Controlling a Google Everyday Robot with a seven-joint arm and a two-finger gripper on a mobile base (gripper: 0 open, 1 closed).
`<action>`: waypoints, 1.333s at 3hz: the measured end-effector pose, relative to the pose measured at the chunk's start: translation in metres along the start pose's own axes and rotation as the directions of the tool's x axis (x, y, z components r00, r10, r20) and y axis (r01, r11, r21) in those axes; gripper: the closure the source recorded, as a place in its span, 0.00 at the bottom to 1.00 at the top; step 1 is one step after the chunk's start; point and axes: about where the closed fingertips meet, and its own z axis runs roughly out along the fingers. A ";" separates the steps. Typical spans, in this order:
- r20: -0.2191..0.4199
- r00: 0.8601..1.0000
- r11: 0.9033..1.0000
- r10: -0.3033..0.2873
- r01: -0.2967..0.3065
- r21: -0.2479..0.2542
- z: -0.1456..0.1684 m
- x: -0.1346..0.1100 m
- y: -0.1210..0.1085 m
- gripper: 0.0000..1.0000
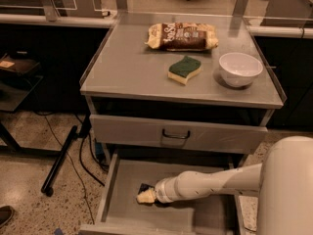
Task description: Pick rxbar blueberry from middle drawer and place on counter
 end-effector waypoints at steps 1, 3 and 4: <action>0.000 1.000 1.000 0.000 0.000 0.000 0.000 0.000 0.000 0.62; 0.000 1.000 1.000 0.000 0.000 0.000 0.000 0.000 0.000 1.00; 0.000 1.000 1.000 0.000 0.000 0.000 0.000 0.000 0.000 1.00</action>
Offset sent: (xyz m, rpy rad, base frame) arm 0.0000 0.0000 0.0000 0.0000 0.0000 0.0000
